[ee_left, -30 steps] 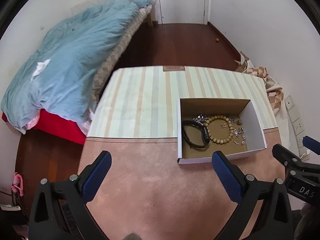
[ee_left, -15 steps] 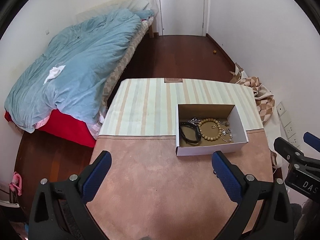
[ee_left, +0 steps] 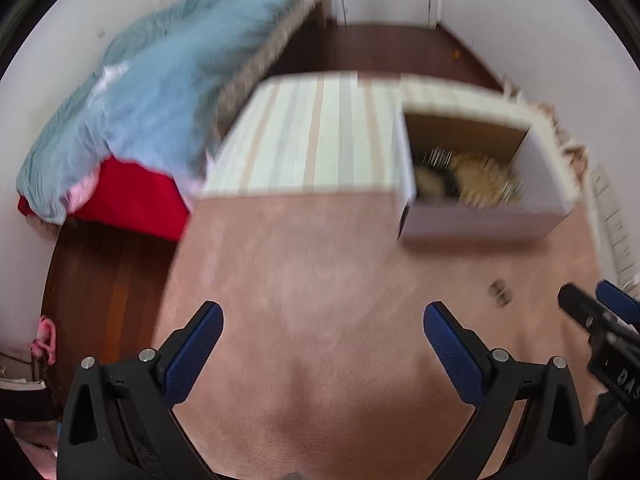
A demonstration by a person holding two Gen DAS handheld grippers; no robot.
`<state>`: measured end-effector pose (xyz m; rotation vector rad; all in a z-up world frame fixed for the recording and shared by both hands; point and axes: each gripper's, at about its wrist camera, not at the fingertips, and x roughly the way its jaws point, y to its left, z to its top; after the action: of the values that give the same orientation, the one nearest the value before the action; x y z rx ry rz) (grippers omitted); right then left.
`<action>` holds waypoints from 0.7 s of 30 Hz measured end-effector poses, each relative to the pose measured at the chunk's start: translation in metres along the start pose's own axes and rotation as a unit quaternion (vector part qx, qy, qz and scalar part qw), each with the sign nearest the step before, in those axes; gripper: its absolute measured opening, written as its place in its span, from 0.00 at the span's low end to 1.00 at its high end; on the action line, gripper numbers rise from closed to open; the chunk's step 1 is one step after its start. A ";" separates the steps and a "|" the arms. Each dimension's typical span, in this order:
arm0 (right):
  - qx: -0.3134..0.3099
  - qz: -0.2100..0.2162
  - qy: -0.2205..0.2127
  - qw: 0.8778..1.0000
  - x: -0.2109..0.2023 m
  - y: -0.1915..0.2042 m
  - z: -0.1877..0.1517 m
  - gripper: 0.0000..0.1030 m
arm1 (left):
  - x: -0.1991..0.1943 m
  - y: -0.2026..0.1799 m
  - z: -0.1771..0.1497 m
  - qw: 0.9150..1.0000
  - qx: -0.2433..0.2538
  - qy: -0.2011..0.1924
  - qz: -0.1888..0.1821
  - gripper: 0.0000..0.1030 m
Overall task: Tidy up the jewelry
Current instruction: 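Withdraw both tools from the box back over the table, then move the right tool to the two black rings and close on them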
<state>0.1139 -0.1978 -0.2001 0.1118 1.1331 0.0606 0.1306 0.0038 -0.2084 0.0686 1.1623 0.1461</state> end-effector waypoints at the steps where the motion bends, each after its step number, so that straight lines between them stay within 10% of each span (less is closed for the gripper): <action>1: 0.001 0.007 0.004 1.000 0.010 0.000 -0.004 0.58 | 0.013 0.000 -0.005 1.000 0.000 0.015 0.003 1.00; 11: -0.044 0.010 -0.002 0.999 0.068 0.017 -0.027 0.42 | 0.059 0.002 -0.025 0.998 0.005 0.062 0.015 1.00; 15: -0.069 -0.007 -0.018 0.997 0.072 0.027 -0.026 0.03 | 0.058 0.004 -0.024 0.998 0.006 0.059 0.018 1.00; 21: -0.038 0.005 -0.034 0.999 0.055 0.006 -0.024 0.00 | 0.053 -0.008 -0.015 0.999 0.014 0.044 0.009 1.00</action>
<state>0.1159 -0.1846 -0.2591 0.0514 1.0614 0.1090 0.1378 0.0030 -0.2635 0.0986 1.2517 0.1492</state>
